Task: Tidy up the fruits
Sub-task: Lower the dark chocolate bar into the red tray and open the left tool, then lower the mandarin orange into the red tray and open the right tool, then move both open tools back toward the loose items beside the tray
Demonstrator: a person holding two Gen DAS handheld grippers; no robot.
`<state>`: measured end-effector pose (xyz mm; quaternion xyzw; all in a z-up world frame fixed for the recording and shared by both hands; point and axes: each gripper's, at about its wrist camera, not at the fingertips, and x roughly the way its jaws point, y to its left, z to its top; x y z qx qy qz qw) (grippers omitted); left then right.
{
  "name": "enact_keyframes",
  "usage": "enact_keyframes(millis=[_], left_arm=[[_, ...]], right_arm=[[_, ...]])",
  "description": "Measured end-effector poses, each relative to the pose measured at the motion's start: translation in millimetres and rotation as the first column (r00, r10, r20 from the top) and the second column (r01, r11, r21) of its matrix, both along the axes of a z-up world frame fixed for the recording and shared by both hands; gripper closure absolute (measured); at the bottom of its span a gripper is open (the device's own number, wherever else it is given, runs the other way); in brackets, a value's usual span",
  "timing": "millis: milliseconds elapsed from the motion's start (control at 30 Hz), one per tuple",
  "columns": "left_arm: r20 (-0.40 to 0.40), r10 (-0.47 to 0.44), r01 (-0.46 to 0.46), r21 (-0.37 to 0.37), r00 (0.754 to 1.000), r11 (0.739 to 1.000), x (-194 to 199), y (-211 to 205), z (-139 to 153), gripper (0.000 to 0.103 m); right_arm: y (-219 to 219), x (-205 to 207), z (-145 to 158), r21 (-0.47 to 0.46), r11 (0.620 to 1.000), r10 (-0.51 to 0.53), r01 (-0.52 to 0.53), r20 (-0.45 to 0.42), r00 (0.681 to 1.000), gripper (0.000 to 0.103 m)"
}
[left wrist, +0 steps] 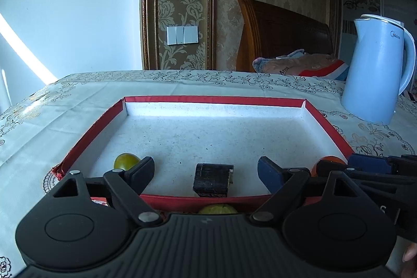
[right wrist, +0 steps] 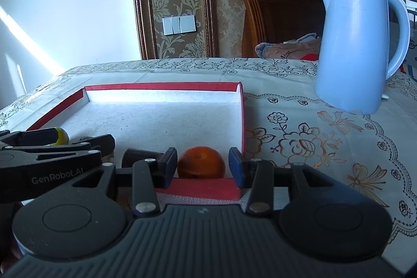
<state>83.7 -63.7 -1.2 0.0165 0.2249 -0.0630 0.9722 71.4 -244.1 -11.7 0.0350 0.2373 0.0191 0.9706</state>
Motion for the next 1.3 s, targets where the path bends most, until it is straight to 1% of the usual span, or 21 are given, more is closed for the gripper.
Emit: enact_keyframes(millis=[133,233,300,367,400,467,533,567,667,767,867,900,967,1067,1167,1200,1300], left_arm=[[0.006,0.003,-0.003,-0.007,1.0,1.0,-2.3,3.3,1.0,0.016],[0.032,0.009,-0.007,-0.037,0.999,0.999,-7.2,11.7,4.7,0.016],[0.055,0.019,-0.015,-0.079,0.998,0.997,-11.3,21.6,9.1,0.016],[0.082,0.05,-0.039,-0.129,0.995,0.991,-16.6,34.2,13.6,0.016],[0.097,0.072,-0.054,-0.17,0.993,0.984,-20.5,44.7,16.4,0.016],[0.093,0.112,-0.087,-0.24,0.989,0.967,-26.3,63.8,19.3,0.016],[0.088,0.149,-0.119,-0.279,0.985,0.953,-34.1,79.6,18.4,0.016],[0.08,0.159,-0.13,-0.287,0.984,0.949,-37.9,86.5,16.6,0.016],[0.046,0.178,-0.156,-0.3,0.983,0.941,-43.2,100.4,13.6,0.016],[0.028,0.191,-0.177,-0.263,0.981,0.948,-48.8,106.0,10.0,0.016],[-0.001,0.185,-0.178,-0.272,0.983,0.946,-50.6,112.4,6.9,0.016],[-0.006,0.186,-0.181,-0.269,0.982,0.946,-52.0,113.7,6.2,0.016],[-0.017,0.168,-0.166,-0.259,0.986,0.951,-54.1,114.1,4.4,0.016],[-0.02,0.154,-0.154,-0.234,0.988,0.96,-58.1,112.0,3.4,0.016],[-0.04,0.141,-0.146,-0.211,0.989,0.967,-61.2,110.6,0.0,0.016],[-0.048,0.143,-0.149,-0.207,0.989,0.967,-62.0,111.7,-1.7,0.016],[-0.055,0.158,-0.166,-0.235,0.986,0.958,-63.5,118.1,-2.8,0.016]], right_arm=[[-0.2,-1.0,0.1,0.002,1.0,-0.002,0.002,0.004,1.0,0.062],[-0.9,-2.2,0.5,0.007,1.0,-0.003,0.003,0.007,1.0,0.062],[-1.6,-3.1,0.9,0.011,1.0,-0.002,0.002,0.01,1.0,0.062],[-2.1,-4.4,1.5,0.015,1.0,-0.002,0.002,0.015,1.0,0.062],[-2.5,-5.3,1.9,0.017,1.0,-0.004,0.003,0.019,1.0,0.062],[-3.4,-7.9,3.1,0.024,1.0,-0.005,0.004,0.029,1.0,0.06],[-4.6,-10.3,4.6,0.035,0.999,-0.002,0.0,0.034,0.999,0.058],[-4.7,-11.3,5.4,0.039,0.999,-0.001,0.0,0.037,0.999,0.056],[-5.8,-16.5,7.2,0.05,0.999,0.0,-0.002,0.048,0.999,0.05],[-8.0,-21.5,7.9,0.064,0.998,-0.002,-0.001,0.049,0.999,0.05],[-11.4,-31.9,6.6,0.102,0.995,0.003,-0.008,0.043,0.999,0.049],[-12.8,-35.6,5.7,0.111,0.994,0.004,-0.009,0.044,0.999,0.044],[-18.3,-47.4,4.0,0.144,0.99,0.0,-0.008,0.052,0.999,0.039],[-27.9,-60.9,3.5,0.2,0.98,0.001,-0.014,0.065,0.998,0.039],[-33.3,-65.5,-1.3,0.249,0.967,0.043,-0.049,0.029,0.999,0.039],[-32.7,-65.9,-2.4,0.253,0.965,0.06,-0.063,0.019,0.998,0.039],[-20.3,-69.3,-2.1,0.203,0.971,0.123,-0.124,0.019,0.992,0.039]])
